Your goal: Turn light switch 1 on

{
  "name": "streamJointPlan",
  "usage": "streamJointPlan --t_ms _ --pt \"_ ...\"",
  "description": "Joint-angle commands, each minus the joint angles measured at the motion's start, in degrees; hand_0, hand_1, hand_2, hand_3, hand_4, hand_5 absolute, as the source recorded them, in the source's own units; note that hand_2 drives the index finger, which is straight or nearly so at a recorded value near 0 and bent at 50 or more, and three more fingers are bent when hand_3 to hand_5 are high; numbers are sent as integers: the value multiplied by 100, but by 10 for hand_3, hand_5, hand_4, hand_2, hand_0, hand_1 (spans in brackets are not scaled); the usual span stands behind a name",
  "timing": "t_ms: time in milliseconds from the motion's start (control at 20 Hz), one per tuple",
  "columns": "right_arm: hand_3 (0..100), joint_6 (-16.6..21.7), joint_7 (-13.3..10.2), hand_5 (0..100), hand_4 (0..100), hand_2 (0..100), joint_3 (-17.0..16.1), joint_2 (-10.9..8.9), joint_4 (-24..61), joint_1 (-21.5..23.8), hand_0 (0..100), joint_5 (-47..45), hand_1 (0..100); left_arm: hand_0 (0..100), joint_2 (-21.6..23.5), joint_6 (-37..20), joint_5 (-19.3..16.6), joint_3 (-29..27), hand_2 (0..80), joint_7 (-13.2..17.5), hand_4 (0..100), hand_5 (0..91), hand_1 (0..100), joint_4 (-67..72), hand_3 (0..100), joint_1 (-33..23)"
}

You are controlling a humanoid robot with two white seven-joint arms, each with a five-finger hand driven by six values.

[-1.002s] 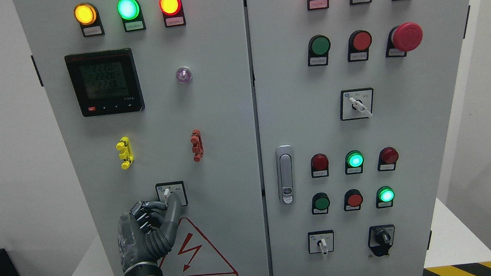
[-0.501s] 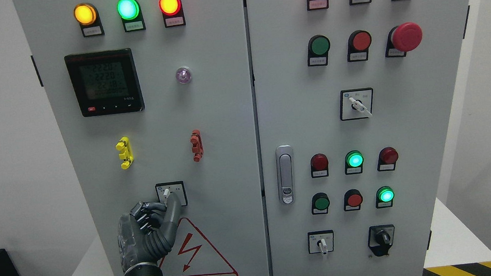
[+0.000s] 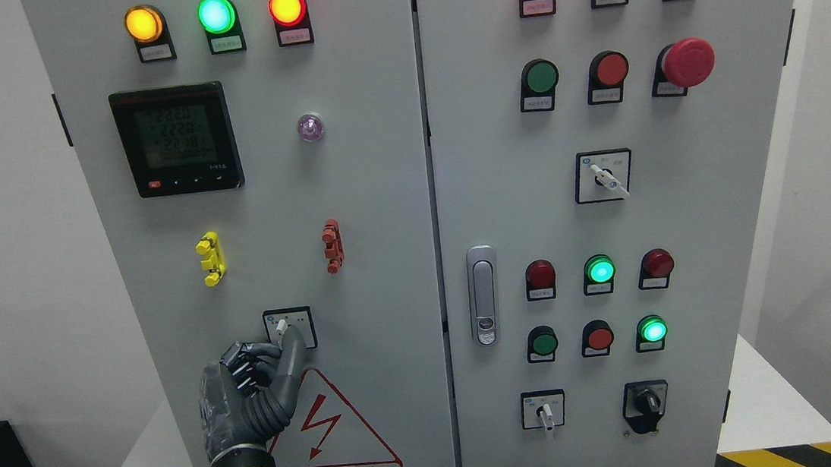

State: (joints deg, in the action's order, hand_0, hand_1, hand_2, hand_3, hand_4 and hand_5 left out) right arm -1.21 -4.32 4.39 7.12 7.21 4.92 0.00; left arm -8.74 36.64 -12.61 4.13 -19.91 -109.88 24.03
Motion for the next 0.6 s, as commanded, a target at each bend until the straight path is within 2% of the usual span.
streamJointPlan --t_ms 0,551 --pt "0 -2 1 0 0 0 0 0 0 0 0 -141 0 626 -5 -8 5 18 637 -4 921 835 568 2 960 5" --pt "0 -2 1 0 0 0 0 0 0 0 0 -141 0 747 -5 -8 22 27 645 5 926 842 564 2 967 5"
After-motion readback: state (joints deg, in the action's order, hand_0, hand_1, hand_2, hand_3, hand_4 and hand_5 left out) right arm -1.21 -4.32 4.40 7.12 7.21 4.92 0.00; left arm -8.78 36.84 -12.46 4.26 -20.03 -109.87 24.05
